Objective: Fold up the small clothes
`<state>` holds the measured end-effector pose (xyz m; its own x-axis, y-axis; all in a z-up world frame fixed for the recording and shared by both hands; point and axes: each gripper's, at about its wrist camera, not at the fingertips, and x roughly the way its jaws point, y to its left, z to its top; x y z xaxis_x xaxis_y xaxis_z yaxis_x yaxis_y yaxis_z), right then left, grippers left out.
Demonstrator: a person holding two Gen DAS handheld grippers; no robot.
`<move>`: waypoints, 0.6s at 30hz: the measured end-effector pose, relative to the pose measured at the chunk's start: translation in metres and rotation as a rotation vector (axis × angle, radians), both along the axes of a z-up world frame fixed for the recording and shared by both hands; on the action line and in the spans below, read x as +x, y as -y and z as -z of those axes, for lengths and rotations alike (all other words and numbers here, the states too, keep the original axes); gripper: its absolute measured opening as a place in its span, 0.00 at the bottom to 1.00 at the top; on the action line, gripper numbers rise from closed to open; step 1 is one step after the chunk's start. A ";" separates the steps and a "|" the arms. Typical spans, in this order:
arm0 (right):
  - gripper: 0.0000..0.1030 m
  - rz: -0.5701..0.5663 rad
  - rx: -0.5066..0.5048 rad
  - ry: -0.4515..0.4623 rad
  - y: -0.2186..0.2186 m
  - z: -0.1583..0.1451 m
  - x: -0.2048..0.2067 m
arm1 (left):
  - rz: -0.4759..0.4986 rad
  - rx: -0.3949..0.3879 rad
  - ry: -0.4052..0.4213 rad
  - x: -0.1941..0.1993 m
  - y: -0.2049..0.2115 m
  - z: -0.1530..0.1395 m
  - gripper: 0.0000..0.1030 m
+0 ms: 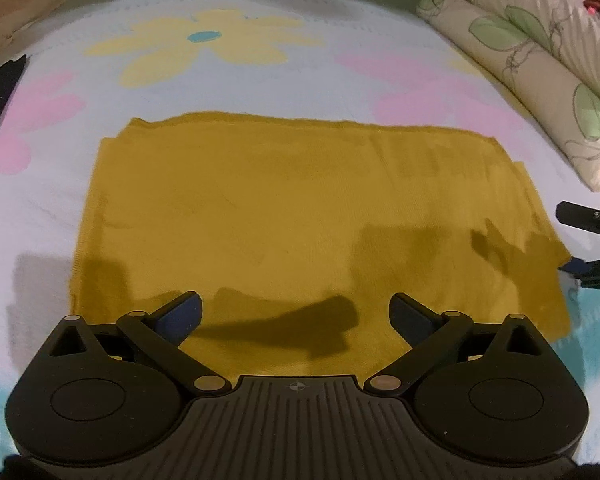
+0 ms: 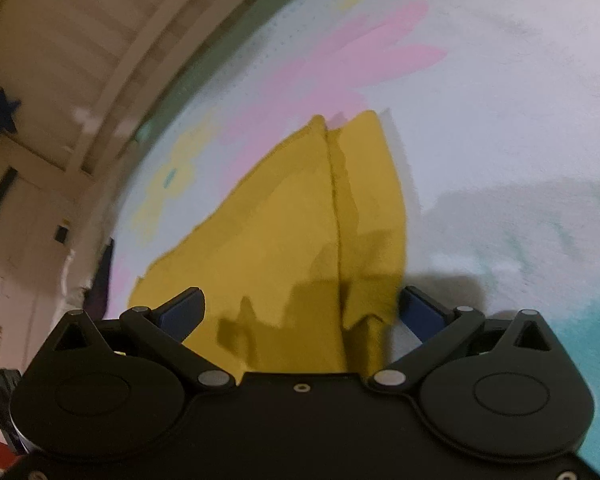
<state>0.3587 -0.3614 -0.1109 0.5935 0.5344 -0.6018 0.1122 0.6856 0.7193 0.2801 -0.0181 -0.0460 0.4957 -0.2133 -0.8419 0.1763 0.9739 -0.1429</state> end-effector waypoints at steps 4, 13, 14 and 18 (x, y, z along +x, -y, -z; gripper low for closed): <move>1.00 -0.006 0.041 0.041 -0.004 0.005 0.006 | -0.029 -0.017 0.004 0.001 -0.015 -0.005 0.98; 0.27 -0.055 -0.097 -0.039 -0.027 -0.006 0.016 | -0.094 -0.020 0.019 0.005 -0.047 -0.010 0.98; 0.27 -0.061 -0.113 -0.027 -0.030 -0.009 0.016 | -0.099 -0.022 0.020 0.005 -0.049 -0.011 0.98; 0.26 -0.072 -0.121 0.041 -0.044 -0.037 0.016 | -0.119 -0.028 0.027 0.004 -0.061 -0.015 0.98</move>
